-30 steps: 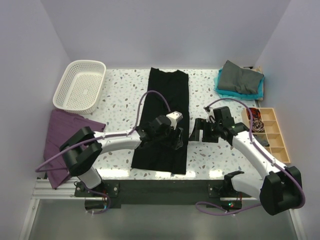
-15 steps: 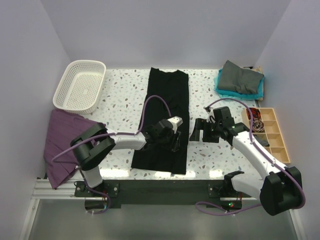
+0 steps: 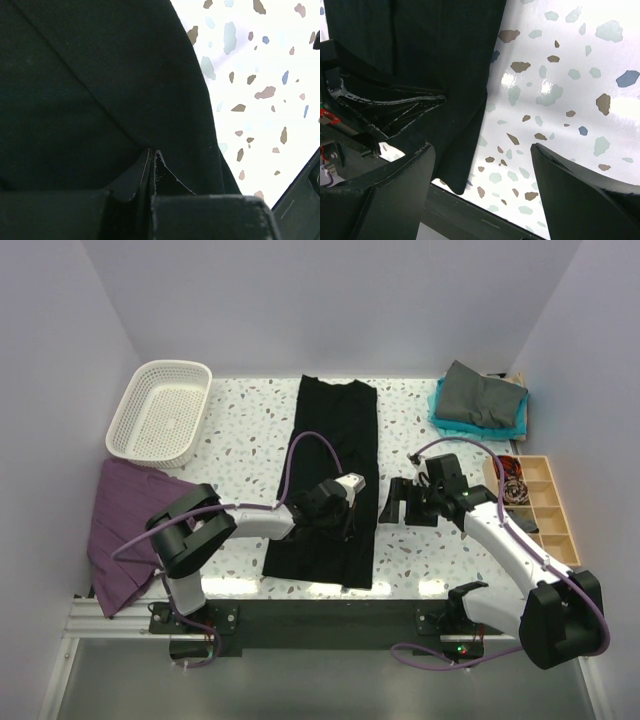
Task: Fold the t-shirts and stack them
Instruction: Grab the bottom of the folded rectangular tshirt with both arms
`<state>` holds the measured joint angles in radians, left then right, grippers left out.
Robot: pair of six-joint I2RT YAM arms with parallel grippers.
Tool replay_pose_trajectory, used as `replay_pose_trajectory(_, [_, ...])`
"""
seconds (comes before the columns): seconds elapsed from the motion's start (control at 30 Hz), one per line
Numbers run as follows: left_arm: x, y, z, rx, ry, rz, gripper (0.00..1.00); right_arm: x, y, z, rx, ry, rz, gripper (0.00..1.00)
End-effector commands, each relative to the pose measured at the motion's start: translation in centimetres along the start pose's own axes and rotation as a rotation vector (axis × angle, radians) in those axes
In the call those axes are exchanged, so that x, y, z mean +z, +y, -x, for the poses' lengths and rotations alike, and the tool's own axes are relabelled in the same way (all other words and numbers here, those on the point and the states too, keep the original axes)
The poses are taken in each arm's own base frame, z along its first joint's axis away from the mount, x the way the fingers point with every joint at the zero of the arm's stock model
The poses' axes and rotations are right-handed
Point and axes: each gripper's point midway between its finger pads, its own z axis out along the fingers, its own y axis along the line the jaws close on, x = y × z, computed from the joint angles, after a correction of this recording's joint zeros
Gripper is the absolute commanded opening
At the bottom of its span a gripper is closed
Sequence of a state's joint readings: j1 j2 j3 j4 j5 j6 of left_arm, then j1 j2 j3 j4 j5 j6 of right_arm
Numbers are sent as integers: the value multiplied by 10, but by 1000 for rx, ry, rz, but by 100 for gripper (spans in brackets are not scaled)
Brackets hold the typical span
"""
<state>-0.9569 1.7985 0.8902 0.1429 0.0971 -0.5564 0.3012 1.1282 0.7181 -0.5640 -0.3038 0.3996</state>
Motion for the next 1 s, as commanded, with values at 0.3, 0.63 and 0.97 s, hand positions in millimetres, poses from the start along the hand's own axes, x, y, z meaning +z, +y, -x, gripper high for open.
replay_pose_trajectory(0.3, [-28, -12, 50, 56, -137, 31, 0, 3, -3, 0, 1, -10, -9, 82])
replay_pose_trajectory(0.63, [-27, 12, 36, 41, -107, 138, 0, 6, -1, 0, 3, -3, 3, 82])
replay_pose_trajectory(0.97, [-58, 49, 13, -6, -63, 327, 100, 7, 5, -20, 19, 65, 64, 83])
